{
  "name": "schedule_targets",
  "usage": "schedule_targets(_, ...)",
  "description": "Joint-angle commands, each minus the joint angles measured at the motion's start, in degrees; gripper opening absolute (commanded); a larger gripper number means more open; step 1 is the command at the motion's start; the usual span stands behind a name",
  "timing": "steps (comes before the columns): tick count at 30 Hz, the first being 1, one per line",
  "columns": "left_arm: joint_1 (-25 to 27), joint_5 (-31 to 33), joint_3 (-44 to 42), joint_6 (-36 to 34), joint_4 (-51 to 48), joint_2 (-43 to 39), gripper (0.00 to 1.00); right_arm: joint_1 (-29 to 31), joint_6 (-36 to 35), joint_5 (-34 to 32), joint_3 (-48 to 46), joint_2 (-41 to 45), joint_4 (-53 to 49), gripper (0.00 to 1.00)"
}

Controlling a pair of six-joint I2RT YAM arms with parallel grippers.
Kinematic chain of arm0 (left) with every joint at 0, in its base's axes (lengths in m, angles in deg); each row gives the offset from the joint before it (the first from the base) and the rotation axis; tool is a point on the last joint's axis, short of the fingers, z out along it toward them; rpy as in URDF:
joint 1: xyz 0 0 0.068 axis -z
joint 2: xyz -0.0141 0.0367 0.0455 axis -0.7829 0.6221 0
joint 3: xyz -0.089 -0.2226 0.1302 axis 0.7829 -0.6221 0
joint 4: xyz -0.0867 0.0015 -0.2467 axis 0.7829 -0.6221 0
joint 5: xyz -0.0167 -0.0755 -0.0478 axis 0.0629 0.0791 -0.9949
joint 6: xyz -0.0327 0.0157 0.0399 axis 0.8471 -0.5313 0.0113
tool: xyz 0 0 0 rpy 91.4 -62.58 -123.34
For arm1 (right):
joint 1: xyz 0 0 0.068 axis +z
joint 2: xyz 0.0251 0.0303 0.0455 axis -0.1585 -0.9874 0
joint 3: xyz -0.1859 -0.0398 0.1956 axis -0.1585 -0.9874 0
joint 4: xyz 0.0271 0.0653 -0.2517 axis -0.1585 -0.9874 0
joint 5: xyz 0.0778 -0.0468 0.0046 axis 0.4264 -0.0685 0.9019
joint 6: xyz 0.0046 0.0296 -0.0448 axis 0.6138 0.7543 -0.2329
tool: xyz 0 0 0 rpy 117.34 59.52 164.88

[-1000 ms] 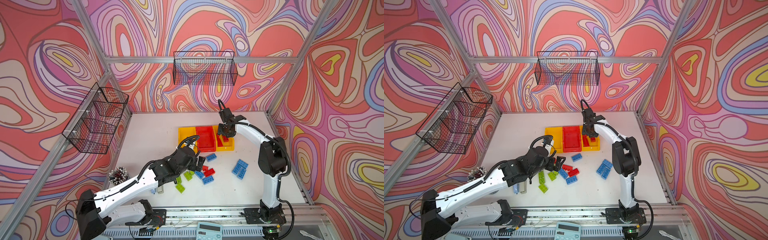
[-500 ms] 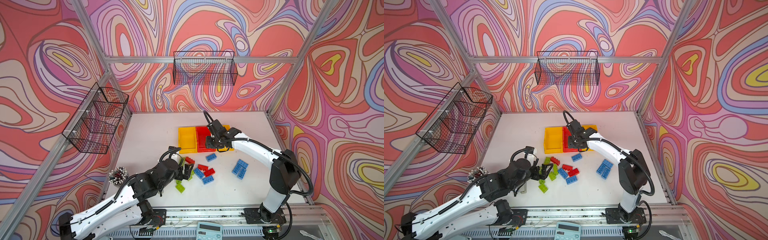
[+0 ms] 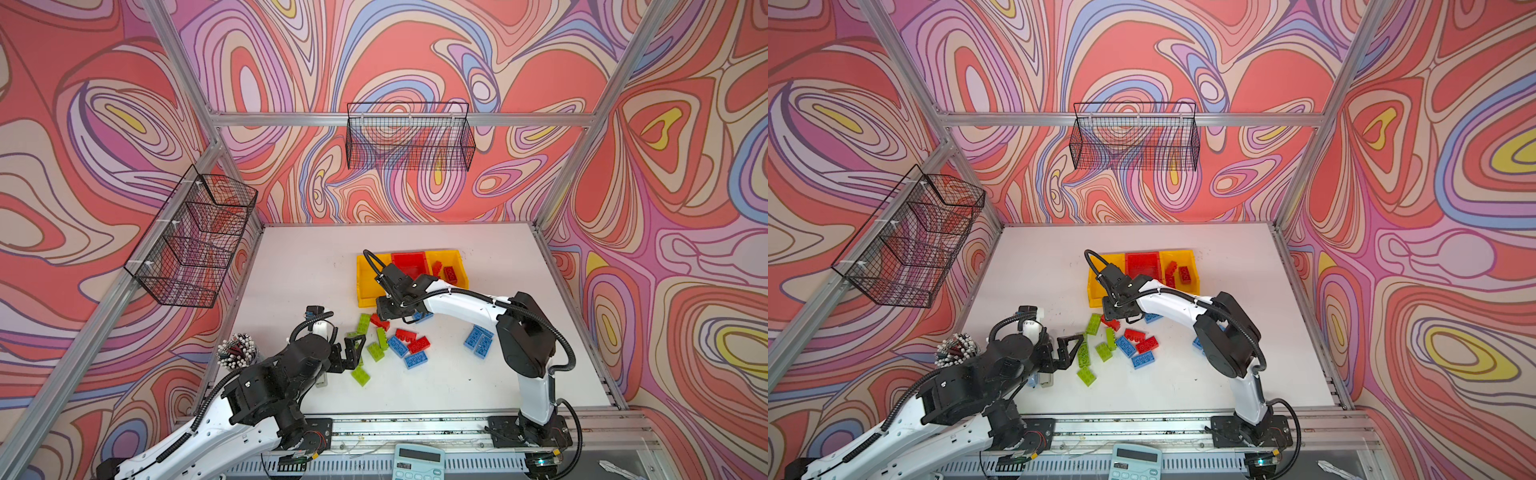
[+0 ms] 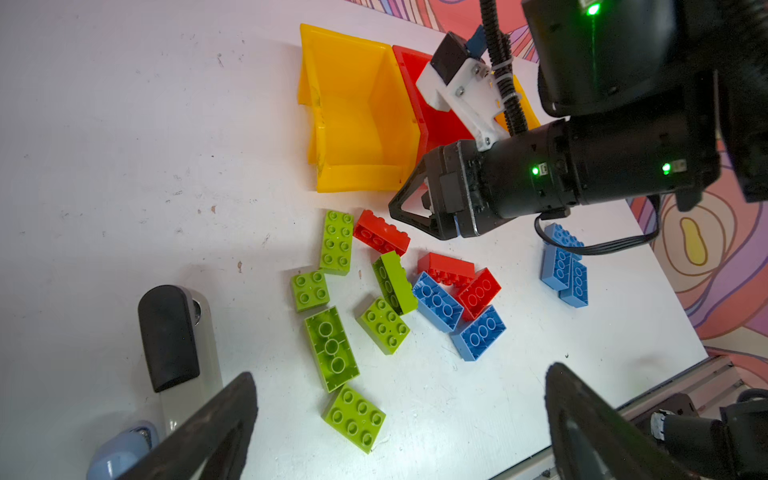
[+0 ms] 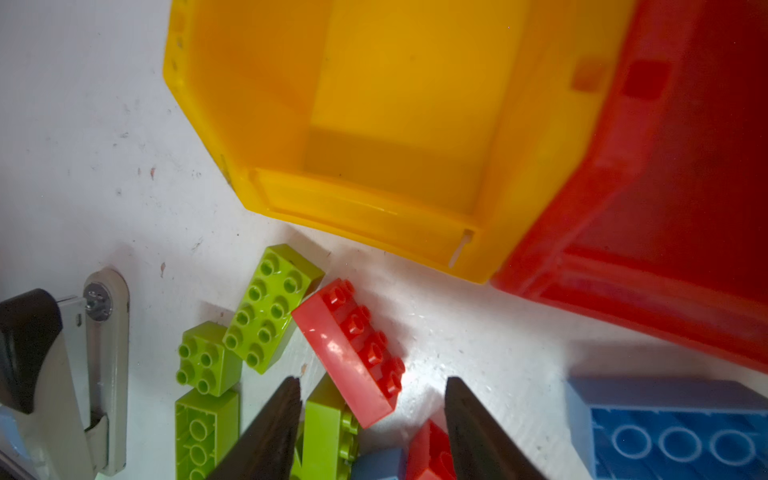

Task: Sort the legos into containers by color
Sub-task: 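Reach the right gripper to the red brick near the green bricks and grasp, then lift the red brick and carry it over the bins with the right gripper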

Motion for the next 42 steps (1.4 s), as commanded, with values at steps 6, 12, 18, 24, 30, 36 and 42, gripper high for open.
schedule_targets(6, 0.2, 0.9, 1.1, 1.8, -2.6, 0.6, 1.00, 1.3, -3.0, 1.0, 4.6, -5.7, 0.4, 0.59)
schedule_targets(12, 0.2, 1.3, 1.6, 1.1, -2.8, 1.2, 1.00, 1.7, -3.9, 1.1, 4.4, -7.7, 0.3, 0.59)
schedule_targets(18, 0.3, 1.9, 1.5, 0.7, -2.4, 1.5, 1.00, 1.7, -3.5, 1.5, 3.3, -8.6, 1.4, 0.52)
schedule_targets(24, 0.2, 2.2, 1.3, -0.5, -0.8, 2.1, 1.00, 1.7, -3.4, 0.4, 3.8, -8.3, 0.7, 0.34)
schedule_targets(30, 0.3, 1.8, 1.4, -2.6, 2.2, 4.8, 1.00, 1.8, -3.8, -0.5, 3.6, -7.9, -0.9, 0.23)
schedule_targets(36, 0.2, 0.8, 2.7, -4.6, 5.0, 8.6, 1.00, 1.7, -4.6, -2.2, 4.9, -4.0, -2.2, 0.22)
schedule_targets(42, 0.2, -0.2, 4.2, -6.7, 8.5, 12.3, 1.00, -0.2, -5.4, -4.6, 9.9, -0.9, -6.6, 0.21)
